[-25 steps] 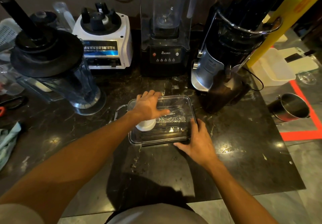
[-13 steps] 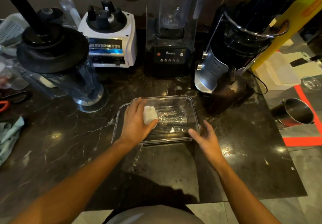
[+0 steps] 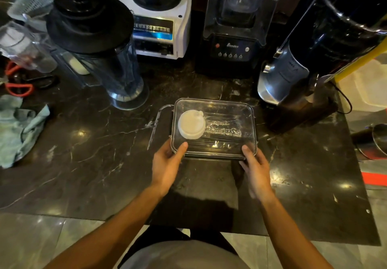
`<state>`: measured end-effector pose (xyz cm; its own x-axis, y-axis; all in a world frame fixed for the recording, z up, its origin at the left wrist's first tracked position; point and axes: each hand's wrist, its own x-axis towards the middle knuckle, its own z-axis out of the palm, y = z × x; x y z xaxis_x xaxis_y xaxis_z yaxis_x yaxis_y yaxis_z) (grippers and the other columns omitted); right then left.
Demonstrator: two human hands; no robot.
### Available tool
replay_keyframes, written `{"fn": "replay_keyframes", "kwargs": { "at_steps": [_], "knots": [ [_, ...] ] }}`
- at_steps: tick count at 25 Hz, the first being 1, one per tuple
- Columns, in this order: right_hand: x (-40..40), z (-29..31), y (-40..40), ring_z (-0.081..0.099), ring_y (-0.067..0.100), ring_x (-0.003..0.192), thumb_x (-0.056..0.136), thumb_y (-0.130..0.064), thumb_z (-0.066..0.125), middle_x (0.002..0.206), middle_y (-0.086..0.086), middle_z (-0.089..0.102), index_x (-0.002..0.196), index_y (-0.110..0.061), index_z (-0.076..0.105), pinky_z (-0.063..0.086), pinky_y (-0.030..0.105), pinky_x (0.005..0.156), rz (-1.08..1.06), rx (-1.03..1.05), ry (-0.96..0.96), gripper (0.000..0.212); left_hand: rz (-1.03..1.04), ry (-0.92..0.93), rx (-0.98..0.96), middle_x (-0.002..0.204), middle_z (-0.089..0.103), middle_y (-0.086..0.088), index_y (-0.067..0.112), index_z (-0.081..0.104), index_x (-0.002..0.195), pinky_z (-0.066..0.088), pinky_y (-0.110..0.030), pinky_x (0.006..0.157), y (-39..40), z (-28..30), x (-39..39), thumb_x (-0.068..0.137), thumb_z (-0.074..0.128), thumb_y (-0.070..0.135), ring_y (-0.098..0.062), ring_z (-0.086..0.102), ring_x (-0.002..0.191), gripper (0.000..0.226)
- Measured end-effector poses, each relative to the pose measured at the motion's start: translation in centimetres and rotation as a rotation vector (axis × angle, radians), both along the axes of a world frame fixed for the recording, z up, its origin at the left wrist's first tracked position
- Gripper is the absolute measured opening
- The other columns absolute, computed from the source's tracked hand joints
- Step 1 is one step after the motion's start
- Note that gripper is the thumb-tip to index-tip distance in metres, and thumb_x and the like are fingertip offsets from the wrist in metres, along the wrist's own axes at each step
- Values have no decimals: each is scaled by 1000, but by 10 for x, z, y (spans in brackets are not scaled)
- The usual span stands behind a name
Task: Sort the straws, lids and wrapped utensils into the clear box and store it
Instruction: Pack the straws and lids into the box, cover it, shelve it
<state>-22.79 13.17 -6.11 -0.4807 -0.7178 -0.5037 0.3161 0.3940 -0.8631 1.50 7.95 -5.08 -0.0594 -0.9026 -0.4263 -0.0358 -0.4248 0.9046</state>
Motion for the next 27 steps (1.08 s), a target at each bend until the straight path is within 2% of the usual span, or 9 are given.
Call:
{"fn": "replay_keyframes", "kwargs": {
  "at_steps": [4, 7, 10, 12, 14, 19, 21, 23, 27],
  "knots": [
    [5, 12, -3, 68, 11, 118, 99, -25, 67, 120, -3, 77, 128, -19, 70, 45, 47, 115, 5, -4, 45, 30, 9, -23, -8, 121, 76, 8, 22, 68, 132, 55, -31, 103, -8, 0, 3, 95, 70, 30, -4, 70, 114, 38],
    [8, 37, -11, 72, 7, 108, 98, -23, 68, 111, -8, 79, 123, -22, 72, 50, 45, 109, -17, -50, 109, 25, 3, -9, -53, 123, 76, 5, 22, 66, 134, 55, -42, 105, -19, 16, 3, 95, 70, 35, -10, 71, 115, 41],
    [7, 69, -24, 74, 19, 99, 99, -20, 68, 98, -10, 80, 117, -23, 75, 59, 44, 94, -48, -140, 188, 20, 17, 12, -168, 125, 75, 3, 21, 65, 135, 55, -48, 104, -29, 44, -3, 95, 68, 39, -14, 70, 118, 44],
    [7, 93, -30, 74, 12, 101, 99, -21, 68, 103, -10, 80, 117, -25, 76, 59, 30, 85, -63, -225, 260, 20, 14, 36, -250, 124, 75, 4, 22, 65, 135, 55, -48, 104, -34, 74, -7, 96, 66, 39, -14, 70, 118, 43],
    [6, 115, -33, 72, 2, 101, 99, -23, 67, 104, -13, 80, 114, -29, 76, 51, 22, 85, -87, -277, 316, 19, -6, 67, -300, 122, 76, 3, 24, 66, 133, 55, -50, 103, -39, 100, -10, 96, 67, 39, -16, 71, 117, 40],
    [6, 183, -35, 71, -3, 87, 98, -29, 68, 91, -16, 79, 93, -38, 81, 51, 28, 80, -141, -342, 398, 16, 21, 118, -423, 114, 79, 4, 31, 70, 128, 57, -50, 97, -48, 171, -14, 88, 68, 49, -16, 75, 108, 44],
    [4, 214, -37, 72, 3, 82, 96, -35, 69, 83, -12, 78, 84, -42, 81, 54, 34, 77, -167, -358, 441, 18, 28, 150, -476, 112, 80, 2, 28, 72, 126, 58, -50, 96, -53, 200, -15, 88, 69, 46, -19, 75, 106, 42],
    [2, 243, -40, 74, 16, 84, 96, -38, 69, 81, -5, 79, 85, -38, 81, 57, 44, 81, -159, -395, 496, 16, 56, 174, -500, 106, 81, 0, 22, 74, 122, 59, -51, 94, -58, 222, -18, 84, 72, 43, -20, 77, 102, 44],
    [-6, 298, -47, 76, 19, 81, 94, -40, 69, 80, -1, 79, 82, -27, 80, 58, 50, 82, -170, -473, 556, 21, 76, 138, -577, 93, 82, 4, 21, 79, 113, 61, -44, 92, -66, 270, -22, 76, 71, 51, -12, 78, 94, 48]
  ]
}}
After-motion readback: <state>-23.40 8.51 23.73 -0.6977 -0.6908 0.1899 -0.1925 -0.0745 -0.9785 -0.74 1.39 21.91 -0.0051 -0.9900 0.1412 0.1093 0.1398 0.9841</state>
